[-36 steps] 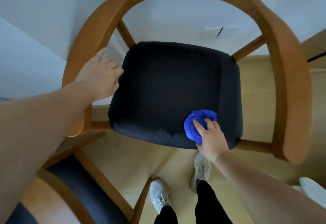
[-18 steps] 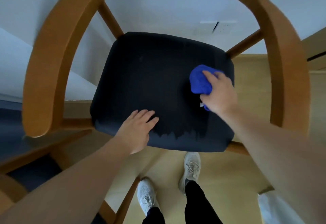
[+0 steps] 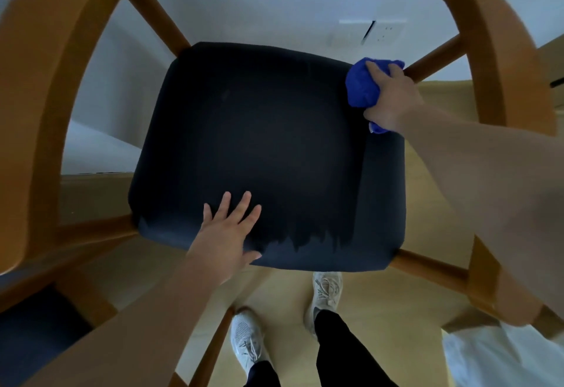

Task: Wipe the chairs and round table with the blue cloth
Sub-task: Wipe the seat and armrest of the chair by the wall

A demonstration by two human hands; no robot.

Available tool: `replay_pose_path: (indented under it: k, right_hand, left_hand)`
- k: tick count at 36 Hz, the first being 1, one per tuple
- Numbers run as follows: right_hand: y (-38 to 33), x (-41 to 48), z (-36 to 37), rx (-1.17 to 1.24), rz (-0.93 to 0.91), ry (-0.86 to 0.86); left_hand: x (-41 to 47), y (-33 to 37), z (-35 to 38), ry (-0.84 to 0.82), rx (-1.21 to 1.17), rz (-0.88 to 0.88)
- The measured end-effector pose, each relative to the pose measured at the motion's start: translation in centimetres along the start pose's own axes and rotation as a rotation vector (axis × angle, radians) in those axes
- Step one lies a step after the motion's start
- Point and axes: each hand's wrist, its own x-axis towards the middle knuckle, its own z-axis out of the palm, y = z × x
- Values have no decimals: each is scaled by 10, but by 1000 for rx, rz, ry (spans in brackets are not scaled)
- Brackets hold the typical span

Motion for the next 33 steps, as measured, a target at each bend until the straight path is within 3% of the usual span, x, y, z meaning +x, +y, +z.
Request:
replay_pose_path:
  k: [15,33]
  right_hand:
    - [1,-30,29,32,54,89]
    - [-29,-206,101,182,267,80]
  left_hand:
    - [9,4,-5,-31,-7,-28]
    - [14,0,-4,-11,-49,2]
